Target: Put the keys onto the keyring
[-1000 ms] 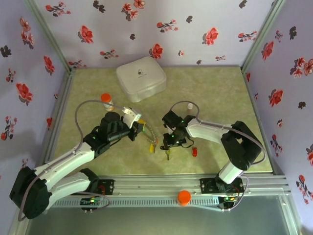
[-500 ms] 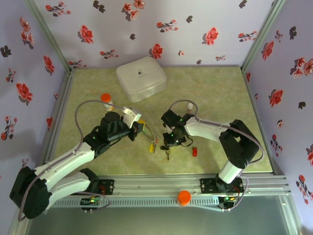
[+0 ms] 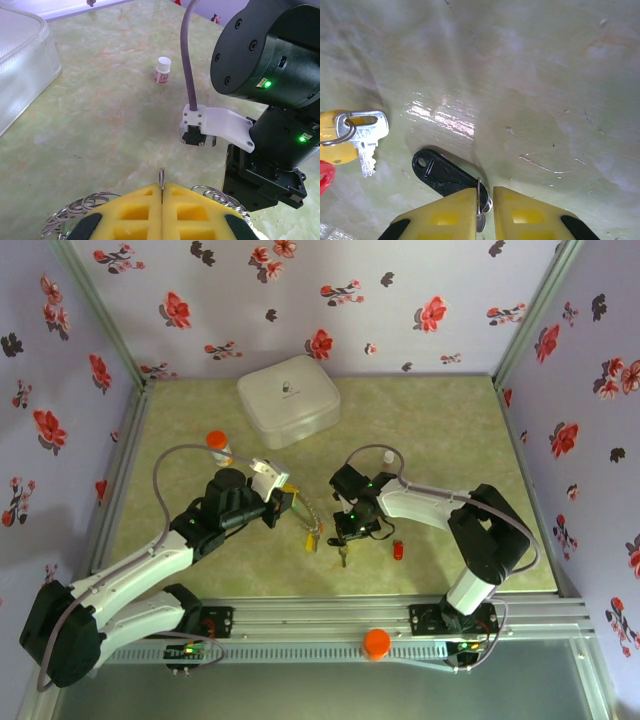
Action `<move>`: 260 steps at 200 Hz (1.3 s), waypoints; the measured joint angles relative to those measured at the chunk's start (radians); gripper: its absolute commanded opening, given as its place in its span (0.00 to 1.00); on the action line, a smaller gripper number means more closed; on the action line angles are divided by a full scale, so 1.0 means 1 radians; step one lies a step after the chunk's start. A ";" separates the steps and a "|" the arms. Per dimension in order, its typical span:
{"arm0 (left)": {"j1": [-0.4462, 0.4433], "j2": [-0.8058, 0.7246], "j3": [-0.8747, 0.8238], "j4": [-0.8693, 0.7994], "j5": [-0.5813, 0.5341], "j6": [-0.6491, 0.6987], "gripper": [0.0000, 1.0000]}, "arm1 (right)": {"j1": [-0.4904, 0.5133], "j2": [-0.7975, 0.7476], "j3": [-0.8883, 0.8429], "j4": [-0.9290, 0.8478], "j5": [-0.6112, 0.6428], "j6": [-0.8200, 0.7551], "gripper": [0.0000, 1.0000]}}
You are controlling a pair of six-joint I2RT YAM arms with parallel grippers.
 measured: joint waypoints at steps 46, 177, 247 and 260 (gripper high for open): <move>0.000 0.000 0.000 0.000 0.000 0.000 0.00 | 0.000 0.001 0.000 0.000 -0.010 0.000 0.11; 0.000 0.000 0.000 0.000 0.000 0.000 0.00 | 0.000 0.010 0.000 0.000 -0.027 -0.011 0.00; 0.000 0.000 -0.002 0.000 0.000 0.000 0.00 | 0.000 0.013 0.001 0.000 -0.027 -0.018 0.00; 0.000 0.000 -0.002 0.000 0.000 0.000 0.00 | 0.000 0.018 0.001 0.000 -0.026 -0.018 0.00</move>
